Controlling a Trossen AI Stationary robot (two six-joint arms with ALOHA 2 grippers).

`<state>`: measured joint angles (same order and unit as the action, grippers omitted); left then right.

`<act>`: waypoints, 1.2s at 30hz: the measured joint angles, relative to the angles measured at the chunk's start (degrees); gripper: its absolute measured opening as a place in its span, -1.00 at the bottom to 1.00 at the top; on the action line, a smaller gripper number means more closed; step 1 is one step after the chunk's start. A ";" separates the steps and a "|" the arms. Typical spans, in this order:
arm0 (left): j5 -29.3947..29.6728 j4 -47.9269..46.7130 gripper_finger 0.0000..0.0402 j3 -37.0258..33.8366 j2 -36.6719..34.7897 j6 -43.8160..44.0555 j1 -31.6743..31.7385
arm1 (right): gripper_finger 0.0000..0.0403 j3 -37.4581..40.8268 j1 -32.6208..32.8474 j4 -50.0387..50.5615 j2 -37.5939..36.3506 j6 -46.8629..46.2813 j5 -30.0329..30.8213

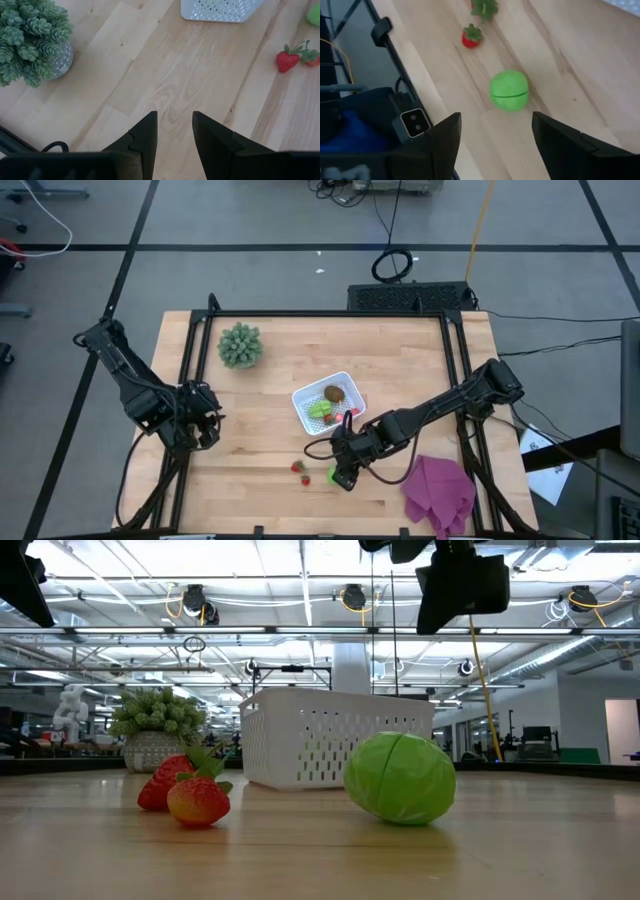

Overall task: Pick and placing Produce into tupperware
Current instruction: Put the cabbage into the white bin

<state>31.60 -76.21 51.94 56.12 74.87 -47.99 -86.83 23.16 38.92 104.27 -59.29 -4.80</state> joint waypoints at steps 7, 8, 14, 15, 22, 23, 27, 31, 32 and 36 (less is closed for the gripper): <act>0.00 -0.01 -0.37 0.01 0.00 0.00 0.00 | 0.21 0.50 0.02 -1.65 -0.05 -0.02 0.01; 0.00 -0.01 -0.37 0.01 0.00 -0.02 0.00 | 0.21 1.00 0.02 -1.95 -0.07 -0.05 0.02; 0.00 -0.01 -0.37 0.00 0.00 -0.15 0.00 | 0.21 5.67 0.02 -9.00 -0.07 -1.55 -0.18; -0.01 -0.01 -0.37 0.01 0.01 -0.15 0.00 | 0.21 6.46 0.02 -9.82 -0.07 -1.57 -0.80; -0.01 -0.01 -0.37 0.00 0.00 -0.15 -0.02 | 0.20 11.79 -0.35 -17.20 -0.03 -3.12 -3.14; -0.01 -0.01 -0.37 -0.01 0.00 -0.15 -0.02 | 0.20 12.29 -0.35 -18.36 -0.02 -3.13 -3.46; -0.01 -0.01 -0.37 0.01 0.00 -0.13 -0.02 | 0.20 13.49 -0.57 -20.72 -0.04 -4.53 -4.53; -0.05 0.13 -0.37 0.01 0.00 0.28 -0.02 | 0.20 13.79 -0.56 -20.92 -0.02 -4.59 -4.55; -0.07 0.54 -0.37 -0.01 0.01 0.42 -0.02 | 0.20 13.79 -0.48 -21.19 -0.02 -4.59 -4.55; -1.23 4.06 -0.37 -0.01 0.02 -1.46 -0.02 | 0.20 13.81 0.15 -23.11 -0.02 -4.78 -4.52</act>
<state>30.37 -72.15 51.93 56.14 73.41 -48.01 -73.01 23.31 15.80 104.25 -64.07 -9.32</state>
